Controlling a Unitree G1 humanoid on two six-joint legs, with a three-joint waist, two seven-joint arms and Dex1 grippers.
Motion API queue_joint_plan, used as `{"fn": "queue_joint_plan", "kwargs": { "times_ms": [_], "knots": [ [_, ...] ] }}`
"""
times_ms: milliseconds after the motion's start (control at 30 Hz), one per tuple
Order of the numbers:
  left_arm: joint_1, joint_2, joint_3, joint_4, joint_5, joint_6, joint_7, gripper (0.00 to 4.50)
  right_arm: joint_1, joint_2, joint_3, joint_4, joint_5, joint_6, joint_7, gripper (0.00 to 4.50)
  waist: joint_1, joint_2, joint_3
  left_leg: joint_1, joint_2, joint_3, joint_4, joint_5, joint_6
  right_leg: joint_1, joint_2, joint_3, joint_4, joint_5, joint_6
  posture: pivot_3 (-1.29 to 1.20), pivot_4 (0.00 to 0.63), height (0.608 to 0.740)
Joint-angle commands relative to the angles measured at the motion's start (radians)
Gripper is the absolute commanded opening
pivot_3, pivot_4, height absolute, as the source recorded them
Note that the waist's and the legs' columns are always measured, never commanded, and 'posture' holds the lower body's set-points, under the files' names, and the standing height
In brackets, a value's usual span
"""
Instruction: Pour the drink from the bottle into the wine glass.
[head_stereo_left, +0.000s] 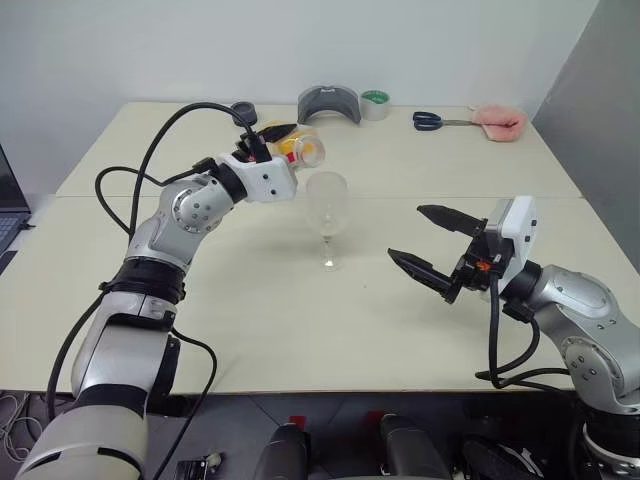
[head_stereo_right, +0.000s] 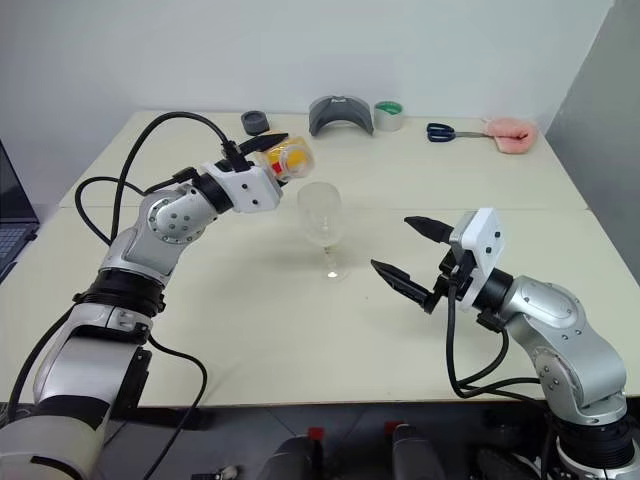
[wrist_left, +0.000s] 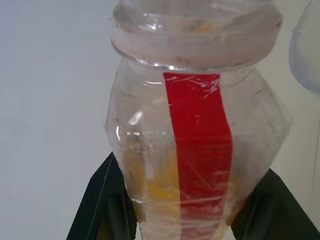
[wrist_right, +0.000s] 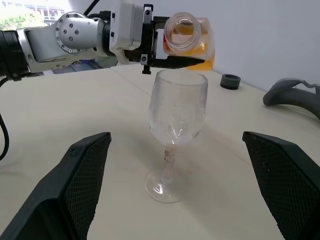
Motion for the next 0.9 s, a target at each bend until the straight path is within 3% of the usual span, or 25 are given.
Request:
{"fn": "queue_joint_plan", "kwargs": {
  "times_ms": [33,600,900],
  "knots": [
    [-0.056,0.019,0.003,0.008,0.022,-0.032,0.052,1.84,0.0,0.001,-0.024,-0.043,0.023,-0.018,-0.007,4.5,0.0,0.0,0.0,0.0,0.0,0.0,0.0,0.0,0.0,0.0,0.0,0.0,0.0,0.0,0.0,0.0,0.15,0.74],
    [-0.105,0.054,-0.049,0.07,0.135,-0.103,0.152,1.84,-0.025,0.03,0.007,-0.032,0.016,-0.043,-0.026,4.5,0.0,0.0,0.0,0.0,0.0,0.0,0.0,0.0,0.0,0.0,0.0,0.0,0.0,0.0,0.0,0.0,0.15,0.74],
    [-0.122,0.06,-0.061,0.077,0.16,-0.124,0.172,1.84,-0.117,-0.038,0.033,0.055,0.052,-0.034,0.127,4.5,-0.002,0.0,0.0,0.0,0.0,0.0,0.0,0.0,0.0,0.0,0.0,0.0,0.0,0.0,0.0,0.0,0.15,0.74]
  ]
}}
